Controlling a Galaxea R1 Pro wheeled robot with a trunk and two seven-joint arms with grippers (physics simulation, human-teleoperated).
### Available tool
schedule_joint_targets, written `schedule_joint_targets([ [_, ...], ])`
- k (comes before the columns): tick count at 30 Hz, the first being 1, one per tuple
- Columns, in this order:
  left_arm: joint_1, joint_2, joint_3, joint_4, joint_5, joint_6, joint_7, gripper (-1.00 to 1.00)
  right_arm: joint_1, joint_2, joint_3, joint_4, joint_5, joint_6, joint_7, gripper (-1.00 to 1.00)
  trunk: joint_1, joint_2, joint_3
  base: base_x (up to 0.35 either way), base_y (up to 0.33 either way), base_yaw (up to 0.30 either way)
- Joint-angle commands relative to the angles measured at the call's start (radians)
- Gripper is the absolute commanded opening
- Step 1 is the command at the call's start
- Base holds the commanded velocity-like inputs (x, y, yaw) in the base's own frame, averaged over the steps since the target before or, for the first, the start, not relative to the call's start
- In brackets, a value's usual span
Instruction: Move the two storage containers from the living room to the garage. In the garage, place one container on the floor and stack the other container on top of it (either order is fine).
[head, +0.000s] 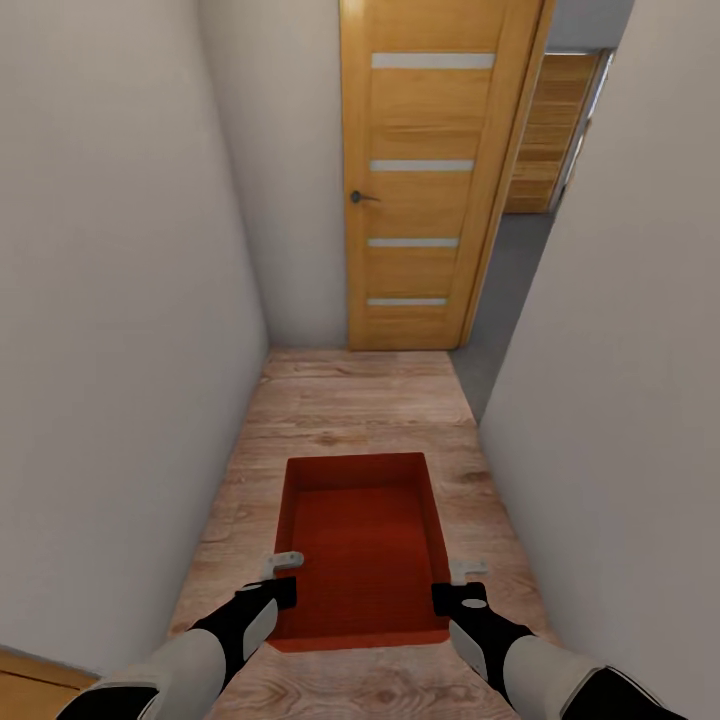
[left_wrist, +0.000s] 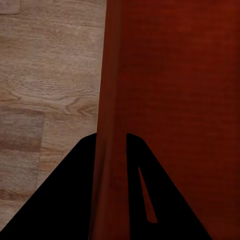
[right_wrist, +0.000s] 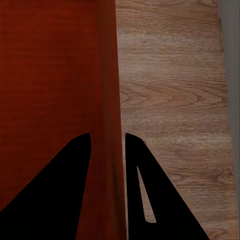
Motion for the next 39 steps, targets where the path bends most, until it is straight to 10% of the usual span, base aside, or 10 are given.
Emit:
schedule_joint_targets([
  [1,0.001,0.035,-0.039,0.009,0.034,0.005,0.005,-1.00,-0.001,-0.004,-0.025,-0.004,0.005,-0.019,0.042,-1.00,0.001,-0.001,-0.001,0.322,0.000,0.000],
  [39,0.001,0.034,-0.039,0.009,0.034,0.005,0.005,-1.00,-0.001,-0.006,-0.025,-0.004,0.005,-0.020,0.043,-1.00,0.001,-0.001,-0.001,0.322,0.000,0.000],
])
